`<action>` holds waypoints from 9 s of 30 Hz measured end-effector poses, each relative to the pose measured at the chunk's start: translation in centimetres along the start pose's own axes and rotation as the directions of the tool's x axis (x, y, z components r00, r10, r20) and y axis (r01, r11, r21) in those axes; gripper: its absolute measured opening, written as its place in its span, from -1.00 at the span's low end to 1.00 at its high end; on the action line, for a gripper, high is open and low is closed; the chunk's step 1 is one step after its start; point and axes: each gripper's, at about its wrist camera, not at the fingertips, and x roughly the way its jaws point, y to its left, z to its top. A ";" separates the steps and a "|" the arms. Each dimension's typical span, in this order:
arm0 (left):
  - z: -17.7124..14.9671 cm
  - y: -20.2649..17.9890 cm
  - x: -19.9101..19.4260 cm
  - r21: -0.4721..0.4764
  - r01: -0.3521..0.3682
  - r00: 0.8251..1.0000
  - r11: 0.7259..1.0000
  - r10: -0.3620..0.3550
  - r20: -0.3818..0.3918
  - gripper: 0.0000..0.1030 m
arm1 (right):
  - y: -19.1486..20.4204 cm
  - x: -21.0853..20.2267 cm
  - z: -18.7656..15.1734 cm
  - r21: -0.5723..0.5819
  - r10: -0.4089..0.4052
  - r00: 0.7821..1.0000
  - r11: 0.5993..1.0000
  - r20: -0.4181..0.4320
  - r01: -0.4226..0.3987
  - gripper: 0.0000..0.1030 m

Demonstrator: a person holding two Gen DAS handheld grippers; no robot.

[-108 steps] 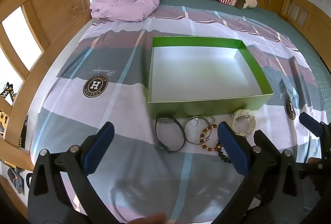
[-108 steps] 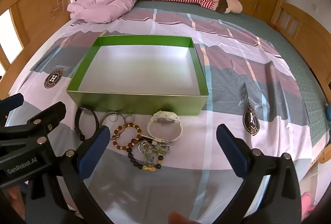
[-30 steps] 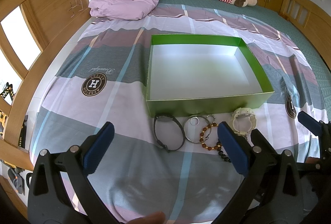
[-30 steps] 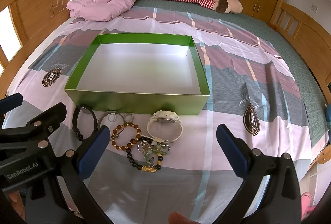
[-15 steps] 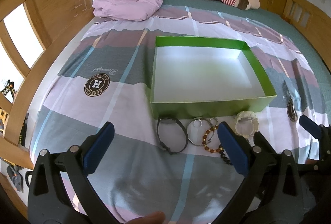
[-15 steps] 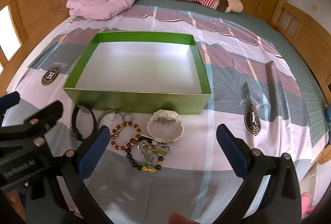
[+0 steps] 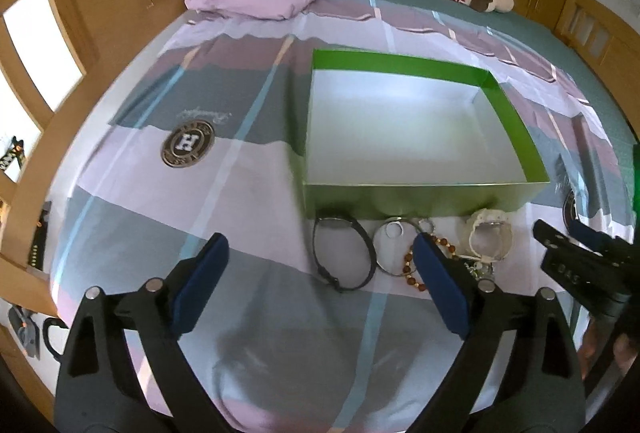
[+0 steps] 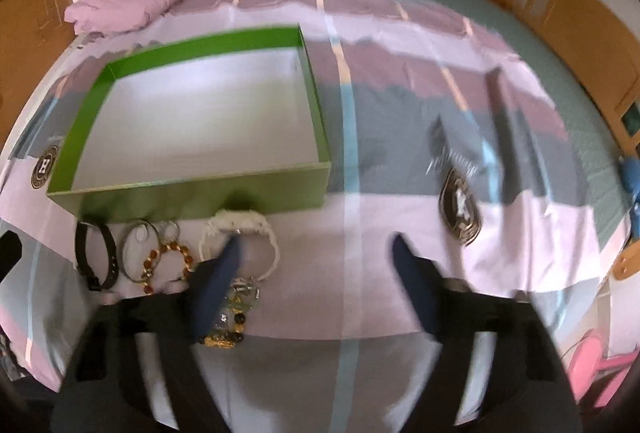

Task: Organize jewelry
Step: 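Lower the right tool onto the white watch and close on it, then close the left tool on the black-strap watch while the right tool holds the white watch, then carry both watches into the green box and open both tools, then grasp the green jade bracelet with the right tool while the left tool grasps the silver bangle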

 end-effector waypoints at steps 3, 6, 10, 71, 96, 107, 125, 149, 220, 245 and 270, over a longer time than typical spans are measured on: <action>-0.1 -0.2 1.7 -0.001 -0.002 0.999 1.000 0.001 -0.044 0.81 | 0.7 0.9 -0.1 -0.004 0.005 1.000 1.000 -0.018 -0.005 0.16; -0.2 -0.5 3.1 0.015 -0.001 0.997 1.000 0.003 -0.082 0.81 | 1.6 1.9 0.1 -0.004 0.035 0.999 0.999 -0.027 -0.035 0.15; -0.5 -0.7 4.1 0.030 0.000 0.995 1.000 0.003 -0.104 0.82 | 2.6 3.7 0.4 -0.018 0.031 0.998 0.999 -0.053 -0.032 0.15; -0.3 -3.0 7.9 0.077 0.039 0.986 0.996 -0.026 -0.165 0.67 | 1.8 4.0 0.1 -0.008 0.039 0.999 0.999 -0.004 -0.039 -0.81; -0.9 -4.6 10.6 0.099 -0.002 0.978 0.995 0.023 -0.208 -0.73 | -0.4 2.2 -0.2 -0.005 0.053 0.999 0.999 0.003 -0.053 -0.80; -1.1 -5.1 10.4 0.131 -0.002 0.978 0.991 0.029 -0.207 -0.51 | -0.8 2.2 -0.5 -0.013 0.056 0.998 0.998 -0.005 -0.056 -0.75; 0.5 0.1 9.4 -0.031 0.151 0.960 0.988 -0.154 -0.234 -0.85 | -1.0 2.3 -0.2 -0.002 0.054 0.999 0.999 -0.007 -0.054 -0.52; -0.3 0.9 11.8 -0.069 0.156 0.932 0.985 -0.170 -0.319 -0.41 | -3.4 5.2 -0.4 0.081 0.113 0.985 0.991 -0.130 -0.103 -0.34; 7.8 -3.3 6.9 0.008 0.249 0.968 0.969 -0.249 0.036 -0.30 | 2.6 3.7 7.5 -0.085 0.203 0.975 0.977 0.092 -0.195 -0.62; 0.8 -3.9 5.7 0.137 0.189 0.981 0.972 -0.182 -0.067 -0.08 | 2.7 1.5 0.4 -0.126 0.263 0.948 0.950 -0.177 -0.287 -0.26; -1.4 -4.2 11.2 0.108 0.112 0.957 0.988 -0.078 -0.279 0.11 | 4.1 4.2 -0.7 -0.130 0.264 0.921 0.942 -0.288 -0.311 -0.39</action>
